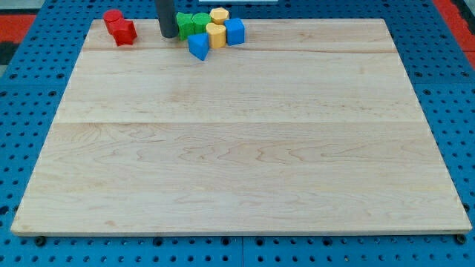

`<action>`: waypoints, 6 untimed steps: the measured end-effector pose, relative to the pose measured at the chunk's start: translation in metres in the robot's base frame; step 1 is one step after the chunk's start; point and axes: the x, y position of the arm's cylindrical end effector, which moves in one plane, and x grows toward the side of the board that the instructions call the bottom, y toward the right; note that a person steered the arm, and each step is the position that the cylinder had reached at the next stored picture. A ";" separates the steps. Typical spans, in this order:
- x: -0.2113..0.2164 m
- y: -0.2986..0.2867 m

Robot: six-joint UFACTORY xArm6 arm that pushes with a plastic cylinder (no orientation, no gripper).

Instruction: Move your arm to the right of the red star

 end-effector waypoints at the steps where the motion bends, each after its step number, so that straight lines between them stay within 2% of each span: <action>1: 0.023 -0.032; 2: 0.051 -0.051; 3: 0.030 -0.011; 4: 0.004 -0.004; 5: -0.002 -0.041; 6: -0.024 -0.039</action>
